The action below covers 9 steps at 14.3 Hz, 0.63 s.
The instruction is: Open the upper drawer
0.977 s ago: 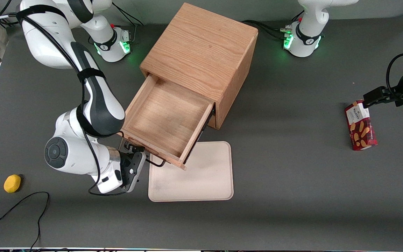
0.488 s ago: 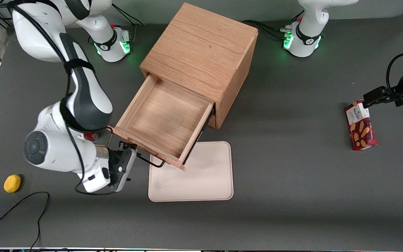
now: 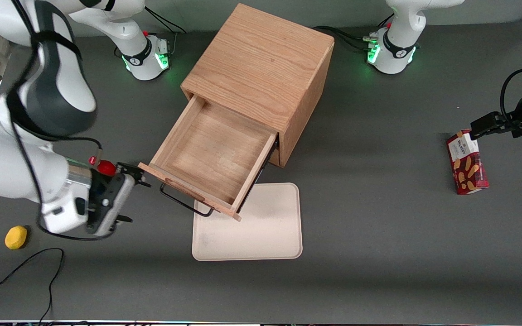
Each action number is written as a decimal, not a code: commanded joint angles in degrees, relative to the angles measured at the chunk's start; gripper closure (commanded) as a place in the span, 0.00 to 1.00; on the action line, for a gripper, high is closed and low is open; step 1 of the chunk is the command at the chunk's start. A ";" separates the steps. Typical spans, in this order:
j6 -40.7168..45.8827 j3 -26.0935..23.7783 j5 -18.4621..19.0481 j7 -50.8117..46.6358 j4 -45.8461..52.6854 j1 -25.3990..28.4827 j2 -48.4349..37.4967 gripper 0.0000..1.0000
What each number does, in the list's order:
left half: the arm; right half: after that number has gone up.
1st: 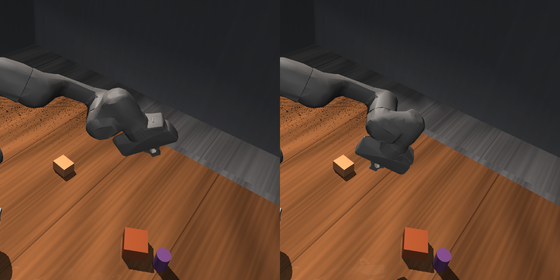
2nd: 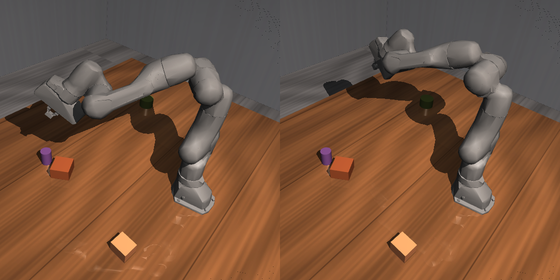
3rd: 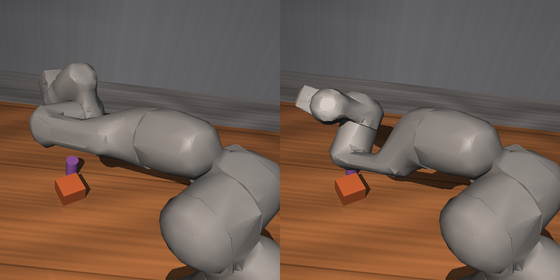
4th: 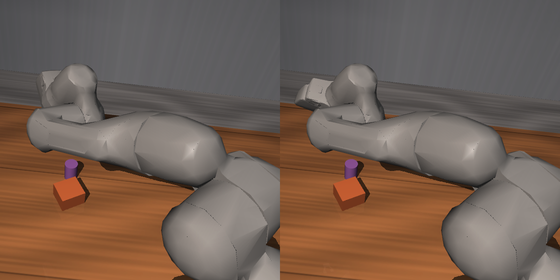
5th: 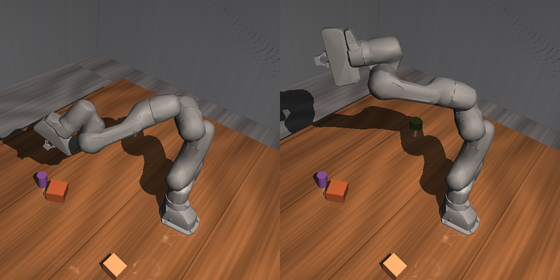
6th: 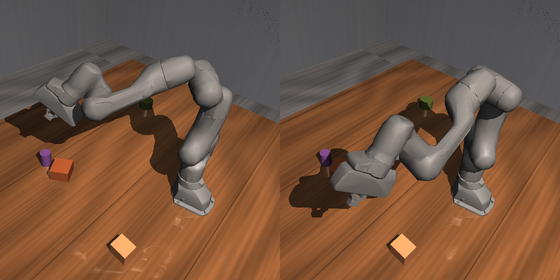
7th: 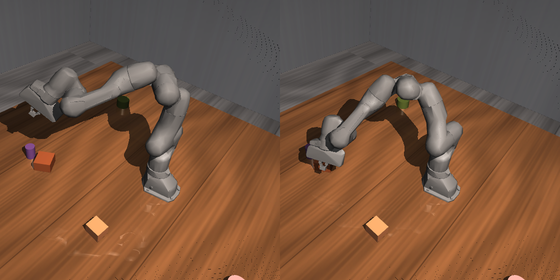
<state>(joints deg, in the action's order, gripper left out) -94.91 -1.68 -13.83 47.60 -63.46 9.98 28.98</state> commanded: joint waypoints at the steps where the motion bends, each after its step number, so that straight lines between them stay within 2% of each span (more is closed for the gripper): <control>1: 2.97 3.07 -1.46 -5.23 -2.02 -0.05 -4.54 0.00; 4: 4.73 7.82 -1.55 -8.20 -5.95 0.30 -8.66 0.00; 7: 4.82 9.15 -0.67 -21.01 -12.20 0.48 -14.99 0.00; 9: 5.09 10.03 0.47 -23.51 -14.92 0.48 -18.07 0.00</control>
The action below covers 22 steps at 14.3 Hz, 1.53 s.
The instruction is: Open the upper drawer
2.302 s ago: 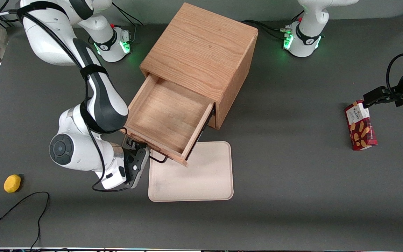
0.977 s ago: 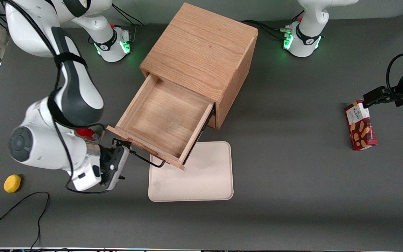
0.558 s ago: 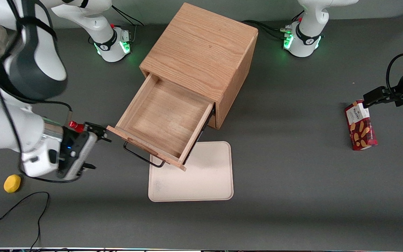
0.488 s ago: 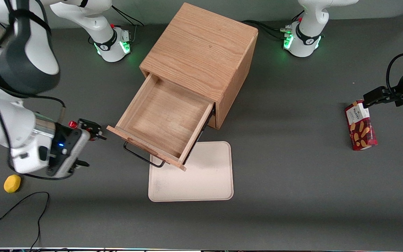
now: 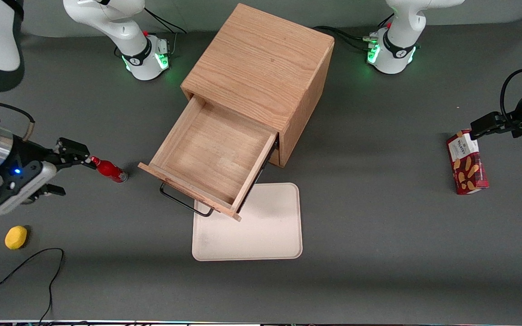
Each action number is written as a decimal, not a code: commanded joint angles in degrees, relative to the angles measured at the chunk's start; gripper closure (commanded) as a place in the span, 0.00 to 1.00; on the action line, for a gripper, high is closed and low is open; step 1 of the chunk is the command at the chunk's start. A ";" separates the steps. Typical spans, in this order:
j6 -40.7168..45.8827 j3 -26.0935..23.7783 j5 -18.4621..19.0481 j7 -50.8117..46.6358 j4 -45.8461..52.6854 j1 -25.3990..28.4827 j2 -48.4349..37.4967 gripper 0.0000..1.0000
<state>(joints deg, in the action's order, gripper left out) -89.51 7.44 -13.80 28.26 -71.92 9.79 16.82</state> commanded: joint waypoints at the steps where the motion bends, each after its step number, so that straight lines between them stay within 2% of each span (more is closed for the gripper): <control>1: -0.31 1.00 1.84 -4.18 -8.04 0.67 -7.57 0.00; 3: -0.31 1.70 4.83 -4.18 -11.65 0.67 -10.74 0.00; 5: -0.40 2.14 5.36 -5.14 -15.34 0.32 -14.08 0.00; 6: -0.40 2.40 7.11 -5.23 -16.14 0.06 -15.05 0.00; 7: -0.40 2.40 9.56 -5.32 -16.32 -0.20 -15.41 0.00; 12: -0.14 2.67 15.73 -12.61 -16.06 -1.44 -16.12 0.00; 14: 0.65 5.20 15.65 -14.97 -16.15 -1.18 -16.55 0.00; 17: 2.15 4.78 15.21 -19.02 -16.06 -2.83 -17.00 0.00; 19: 2.06 -1.60 15.03 -19.20 -16.06 -8.87 -17.00 0.00; 22: 1.97 -2.69 14.60 -19.29 -16.41 -9.70 -17.61 0.00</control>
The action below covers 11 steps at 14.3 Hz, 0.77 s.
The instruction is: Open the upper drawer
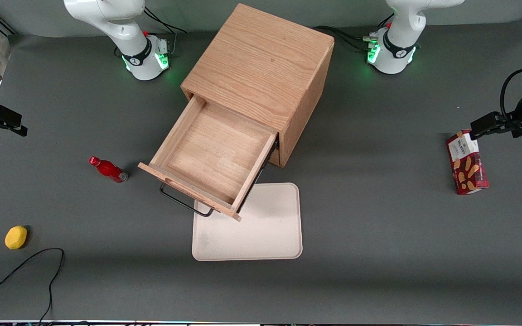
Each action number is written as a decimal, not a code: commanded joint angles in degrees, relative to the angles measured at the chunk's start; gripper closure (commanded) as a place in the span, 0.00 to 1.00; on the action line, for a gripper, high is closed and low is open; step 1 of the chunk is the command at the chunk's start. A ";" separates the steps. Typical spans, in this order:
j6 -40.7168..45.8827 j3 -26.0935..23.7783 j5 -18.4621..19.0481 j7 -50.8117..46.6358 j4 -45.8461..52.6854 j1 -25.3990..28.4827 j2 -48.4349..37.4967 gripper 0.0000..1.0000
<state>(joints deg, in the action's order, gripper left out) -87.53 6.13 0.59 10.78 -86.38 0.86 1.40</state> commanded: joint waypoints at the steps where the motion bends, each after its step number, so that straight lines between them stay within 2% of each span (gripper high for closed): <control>1: 0.08 -1.12 0.03 -2.34 -2.04 -0.60 -2.27 0.00; 3: 0.78 1.33 -0.06 -6.19 -2.30 2.20 -2.97 0.00; 7: -1.23 1.25 -0.06 -6.21 -7.83 2.30 -6.49 0.00; 11: -4.30 1.08 0.03 -5.42 -7.05 2.13 -3.96 0.00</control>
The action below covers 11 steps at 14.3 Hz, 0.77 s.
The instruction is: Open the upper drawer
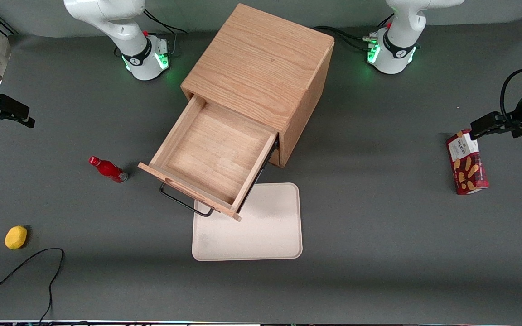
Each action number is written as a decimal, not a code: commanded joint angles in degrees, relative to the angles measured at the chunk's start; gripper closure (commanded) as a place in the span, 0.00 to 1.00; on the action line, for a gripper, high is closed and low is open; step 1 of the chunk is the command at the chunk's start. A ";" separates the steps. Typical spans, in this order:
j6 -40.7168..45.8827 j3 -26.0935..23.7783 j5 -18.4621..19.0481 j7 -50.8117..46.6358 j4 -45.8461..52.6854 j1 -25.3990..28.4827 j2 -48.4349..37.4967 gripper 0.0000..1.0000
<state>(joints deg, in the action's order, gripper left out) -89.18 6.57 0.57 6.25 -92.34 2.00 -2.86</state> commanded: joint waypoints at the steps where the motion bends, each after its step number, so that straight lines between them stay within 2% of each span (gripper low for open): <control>1: -3.10 0.55 -0.04 -0.89 0.21 0.82 1.88 0.00; 11: -3.19 -0.77 0.22 1.49 2.24 -0.15 3.21 0.00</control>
<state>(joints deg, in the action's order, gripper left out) -92.61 6.07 0.57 6.85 -91.31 1.98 0.32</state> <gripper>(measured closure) 0.000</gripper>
